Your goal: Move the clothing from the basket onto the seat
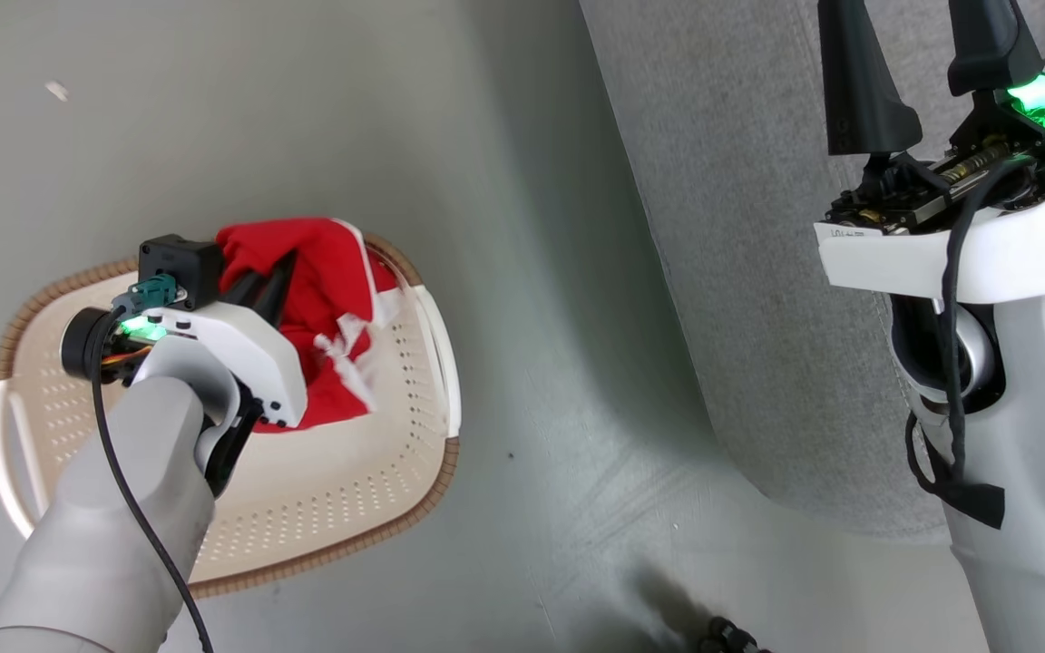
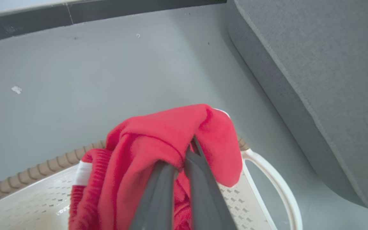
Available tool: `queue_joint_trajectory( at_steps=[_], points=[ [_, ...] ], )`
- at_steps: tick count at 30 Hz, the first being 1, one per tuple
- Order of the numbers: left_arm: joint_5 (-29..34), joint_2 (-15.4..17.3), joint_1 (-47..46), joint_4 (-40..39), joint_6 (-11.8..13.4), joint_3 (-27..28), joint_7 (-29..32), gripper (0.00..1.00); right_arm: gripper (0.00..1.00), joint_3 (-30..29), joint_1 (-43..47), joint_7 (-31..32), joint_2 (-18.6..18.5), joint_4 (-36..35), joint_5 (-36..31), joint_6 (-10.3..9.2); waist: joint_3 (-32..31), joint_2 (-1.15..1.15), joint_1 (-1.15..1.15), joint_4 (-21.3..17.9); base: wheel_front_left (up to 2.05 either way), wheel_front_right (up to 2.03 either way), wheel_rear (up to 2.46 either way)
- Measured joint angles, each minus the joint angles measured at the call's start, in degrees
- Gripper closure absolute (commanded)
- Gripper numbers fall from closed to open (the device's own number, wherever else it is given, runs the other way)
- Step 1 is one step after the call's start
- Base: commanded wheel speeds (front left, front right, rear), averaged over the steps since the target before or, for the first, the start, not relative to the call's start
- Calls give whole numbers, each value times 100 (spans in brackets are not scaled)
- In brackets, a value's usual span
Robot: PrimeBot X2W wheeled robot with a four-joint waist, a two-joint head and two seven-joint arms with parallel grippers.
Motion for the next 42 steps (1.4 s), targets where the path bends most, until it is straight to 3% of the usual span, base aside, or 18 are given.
queue_joint_trajectory(
  at_steps=[13, 24, 42],
  points=[
    [-291, -58, 403, -943, 0, -202, -390, 100, 0, -5, 316, -1, -110, 363, -11, 0, -883, 0, 0, 319, 0, 0, 0],
    [-503, 69, 473, -1749, -1, -36, -490, 100, 0, 116, 942, -1, -201, 704, 68, 0, -1690, 0, 0, 605, 0, 0, 0],
    [-567, 102, 506, -2417, -1, -221, -479, 100, 0, 534, 1826, -1, -456, 1033, 209, 0, -2866, 0, 0, 907, 0, 0, 0]
  ],
)
